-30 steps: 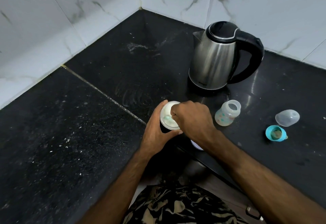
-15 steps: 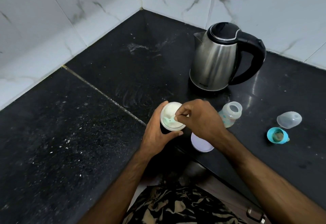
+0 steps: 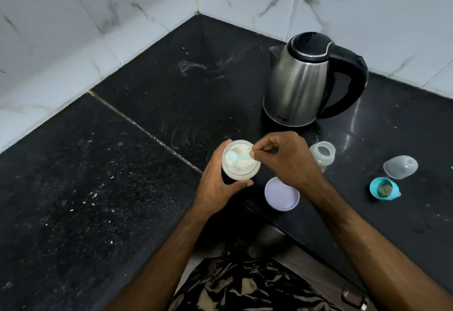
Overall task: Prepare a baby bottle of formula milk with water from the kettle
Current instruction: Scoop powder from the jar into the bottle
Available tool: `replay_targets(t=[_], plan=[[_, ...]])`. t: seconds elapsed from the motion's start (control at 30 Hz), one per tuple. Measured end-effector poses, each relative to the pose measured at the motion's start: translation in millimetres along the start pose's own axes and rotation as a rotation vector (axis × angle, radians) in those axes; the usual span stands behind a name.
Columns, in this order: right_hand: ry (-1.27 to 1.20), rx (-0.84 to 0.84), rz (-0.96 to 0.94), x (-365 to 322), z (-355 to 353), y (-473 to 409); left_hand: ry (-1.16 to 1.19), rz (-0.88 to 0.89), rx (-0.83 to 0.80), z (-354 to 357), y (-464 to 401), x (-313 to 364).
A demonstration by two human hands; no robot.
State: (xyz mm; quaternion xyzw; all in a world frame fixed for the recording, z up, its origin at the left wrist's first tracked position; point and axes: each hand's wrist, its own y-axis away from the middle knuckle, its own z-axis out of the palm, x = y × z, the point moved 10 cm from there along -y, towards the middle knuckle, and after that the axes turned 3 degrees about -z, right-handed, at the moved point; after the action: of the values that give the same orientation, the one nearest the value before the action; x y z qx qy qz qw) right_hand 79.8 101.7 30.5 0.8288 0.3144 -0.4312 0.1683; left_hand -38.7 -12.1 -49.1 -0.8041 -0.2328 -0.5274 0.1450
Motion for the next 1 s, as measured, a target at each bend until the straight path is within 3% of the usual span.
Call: replay_targets(t=[1.0], plan=[[0.024, 0.058, -0.033, 3.5, -6.2, 6.5, -0.018, 0.023, 0.001, 0.3, 1.5, 4.8]])
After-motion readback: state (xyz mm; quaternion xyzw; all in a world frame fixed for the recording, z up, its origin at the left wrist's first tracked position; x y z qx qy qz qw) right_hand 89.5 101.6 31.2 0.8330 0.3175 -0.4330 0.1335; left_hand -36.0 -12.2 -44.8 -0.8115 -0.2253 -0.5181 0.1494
